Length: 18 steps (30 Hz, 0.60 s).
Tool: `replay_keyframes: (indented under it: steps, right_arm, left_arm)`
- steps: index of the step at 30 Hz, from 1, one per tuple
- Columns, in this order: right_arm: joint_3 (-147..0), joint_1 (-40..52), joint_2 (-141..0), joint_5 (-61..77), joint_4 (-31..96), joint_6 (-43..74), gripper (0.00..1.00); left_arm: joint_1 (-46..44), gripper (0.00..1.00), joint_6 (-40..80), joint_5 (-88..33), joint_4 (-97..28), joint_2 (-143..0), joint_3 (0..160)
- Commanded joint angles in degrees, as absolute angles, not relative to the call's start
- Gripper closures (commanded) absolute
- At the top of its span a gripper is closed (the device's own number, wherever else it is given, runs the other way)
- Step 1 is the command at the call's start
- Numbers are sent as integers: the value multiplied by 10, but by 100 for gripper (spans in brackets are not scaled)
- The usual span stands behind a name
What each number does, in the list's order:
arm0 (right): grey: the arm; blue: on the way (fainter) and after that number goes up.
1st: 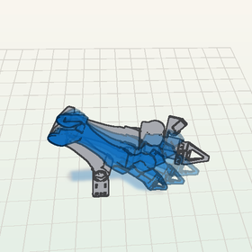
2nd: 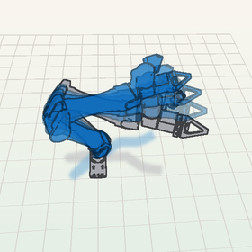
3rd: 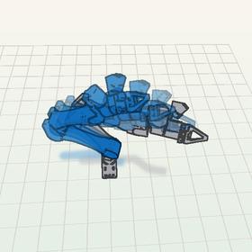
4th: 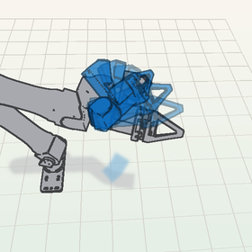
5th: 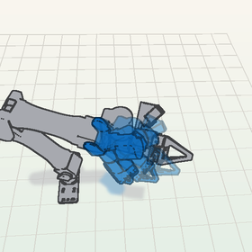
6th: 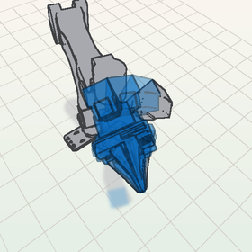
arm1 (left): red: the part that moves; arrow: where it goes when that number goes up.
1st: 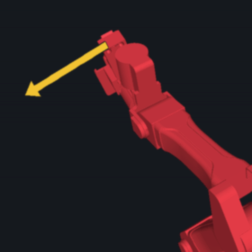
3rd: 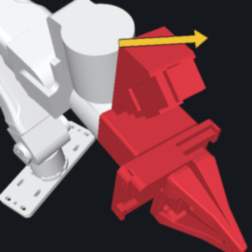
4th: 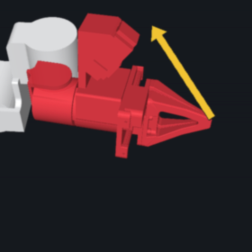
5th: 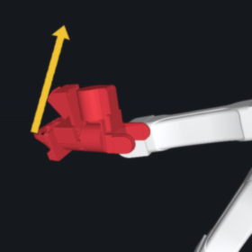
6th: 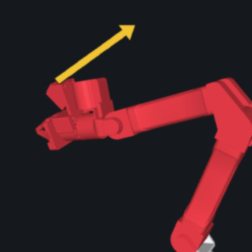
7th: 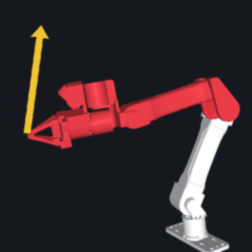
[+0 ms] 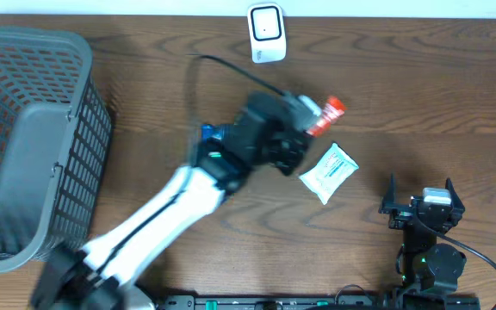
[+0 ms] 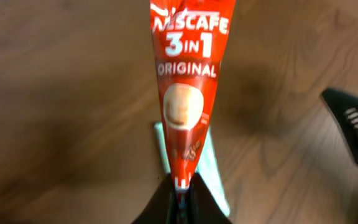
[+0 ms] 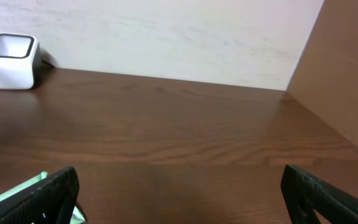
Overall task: Scan the item barcode
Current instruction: 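Carry the Nescafe stick under the scanner with the left gripper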
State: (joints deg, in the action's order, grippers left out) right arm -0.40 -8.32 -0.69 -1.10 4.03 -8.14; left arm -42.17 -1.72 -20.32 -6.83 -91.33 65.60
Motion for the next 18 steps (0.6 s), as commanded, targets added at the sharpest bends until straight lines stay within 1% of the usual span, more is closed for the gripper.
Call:
replay_keyframes:
  steps: [1,4,7,8,13,18]
  right_arm:
    - [-3,-78,-4,-14,41,-77,1]
    - [-3,-78,-4,-14,41,-77,1]
    - [-3,-78,-4,-14,41,-77,1]
    - [-3,-78,-4,-14,41,-77,1]
    - [-3,-78,-4,-14,41,-78,1]
    - [-3,-78,-4,-14,41,-78,1]
  left_arm:
    - [-443,93,20,-158,-43,-973,657]
    - [-448,93,61,-70,-42,-1015,657]
    - [-448,93,155,66,-58,-1040,657]
    - [-448,93,170,84,-60,-1042,657]
    - [-448,93,230,99,-62,-1060,657]
    - [-449,93,233,95,-69,-1102,657]
